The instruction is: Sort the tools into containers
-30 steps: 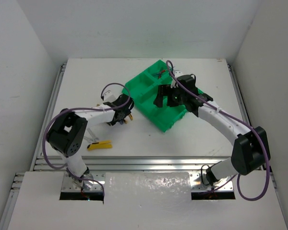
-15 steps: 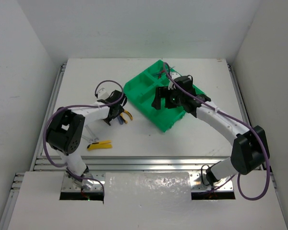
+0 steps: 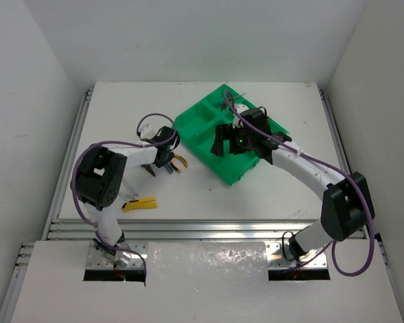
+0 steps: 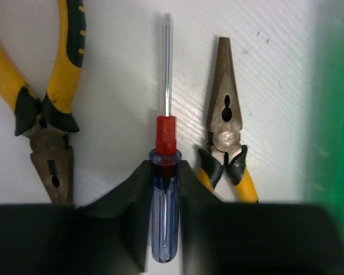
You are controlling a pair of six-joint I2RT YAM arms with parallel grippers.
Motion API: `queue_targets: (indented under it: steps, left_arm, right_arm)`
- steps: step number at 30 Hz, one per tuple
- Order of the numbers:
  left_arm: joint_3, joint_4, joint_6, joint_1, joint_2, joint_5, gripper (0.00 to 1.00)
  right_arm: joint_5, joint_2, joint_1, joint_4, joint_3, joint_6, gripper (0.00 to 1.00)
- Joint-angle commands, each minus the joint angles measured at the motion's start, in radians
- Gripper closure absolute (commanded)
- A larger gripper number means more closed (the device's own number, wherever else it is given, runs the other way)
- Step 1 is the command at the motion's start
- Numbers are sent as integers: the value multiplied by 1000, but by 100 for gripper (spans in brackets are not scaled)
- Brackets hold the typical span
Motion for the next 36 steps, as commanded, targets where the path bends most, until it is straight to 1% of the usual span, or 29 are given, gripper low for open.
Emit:
queue_targets:
  steps: [1, 2, 3, 4, 5, 6, 7, 8, 9, 10, 11, 12, 13, 16, 19, 20, 21, 23, 24, 26, 27, 29, 30, 31, 32, 33, 34, 35, 36]
  left_arm:
    - [-6, 35, 13, 14, 29, 64, 95]
    - [-15, 50, 19, 13, 17, 73, 100]
    - [-41, 63, 36, 13, -24, 90, 100]
    - [-59, 80, 50, 11, -55, 100, 100]
    - [-84, 136, 73, 10, -89, 116, 100]
    - [-140, 180, 103, 7, -171, 136, 100]
    - [-171, 227, 157, -6, -216, 167, 100]
    - [-202, 312, 183, -13, -257, 182, 100]
    - [-264, 378, 211, -26, -340, 204, 100]
    - [-294, 471, 250, -29, -379, 257, 100]
    - [-329, 530, 269, -30, -414, 296, 100]
    - [-402, 590, 287, -32, -481, 340, 100]
    - [-436, 703, 310, -32, -514, 422, 100]
    - [-535, 858, 320, -35, -594, 567, 100]
    - [-573, 919, 318, -43, -618, 655, 100]
    - [-582, 948, 320, -43, -623, 672, 100]
    - [-587, 956, 317, -44, -630, 681, 100]
    - [-596, 985, 314, -46, -644, 710, 100]
    - [-604, 989, 315, -47, -660, 716, 100]
    - [-606, 986, 320, -47, -672, 719, 100]
    - [-599, 980, 321, -47, -677, 719, 100]
    - [-592, 968, 329, -47, -678, 721, 100]
    - [-590, 968, 332, -47, -680, 722, 100]
    - [-584, 966, 332, -46, -678, 724, 98]
    - [-578, 960, 332, -46, -678, 722, 87]
    - [-573, 954, 338, -47, -678, 724, 81]
    - [-567, 939, 341, -47, -681, 726, 73]
    - [-557, 927, 344, -46, -687, 719, 49]
    - [-546, 902, 347, -46, -693, 675, 34]
  right_arm:
    - [-82, 1, 7, 47, 39, -10, 1]
    - [-125, 2, 6, 85, 27, -10, 1]
    - [-233, 7, 7, 106, 21, 7, 1]
    - [-277, 7, 7, 129, 16, 19, 1]
    - [-314, 19, 6, 149, 13, 34, 1]
    - [-340, 25, 7, 192, 15, 57, 1]
    - [-372, 34, 7, 217, 16, 108, 1]
    - [-391, 54, 6, 240, 16, 135, 1]
    - [-394, 66, 7, 284, 27, 169, 1]
    - [-386, 79, 7, 303, 33, 244, 1]
    - [-382, 92, 7, 321, 42, 278, 1]
    - [-373, 118, 13, 362, 47, 315, 1]
    - [-339, 132, 19, 376, 53, 364, 1]
    - [-233, 185, 62, 375, 114, 402, 1]
    - [-173, 227, 102, 381, 142, 429, 3]
    - [-164, 238, 113, 404, 151, 438, 9]
    - [-158, 252, 114, 413, 153, 452, 12]
    - [-143, 263, 127, 418, 162, 458, 17]
    - [-146, 269, 130, 420, 167, 458, 25]
    - [-156, 286, 136, 413, 179, 458, 34]
    - [-171, 289, 143, 421, 179, 458, 44]
    - [-190, 295, 154, 429, 179, 464, 51]
    - [-198, 297, 157, 433, 179, 464, 64]
    - [-210, 297, 159, 442, 170, 467, 79]
    - [-211, 294, 160, 452, 161, 472, 94]
    - [-211, 291, 159, 458, 153, 478, 100]
    - [-205, 286, 159, 456, 150, 476, 100]
    - [-196, 278, 156, 447, 154, 469, 100]
    - [-189, 274, 153, 435, 162, 450, 100]
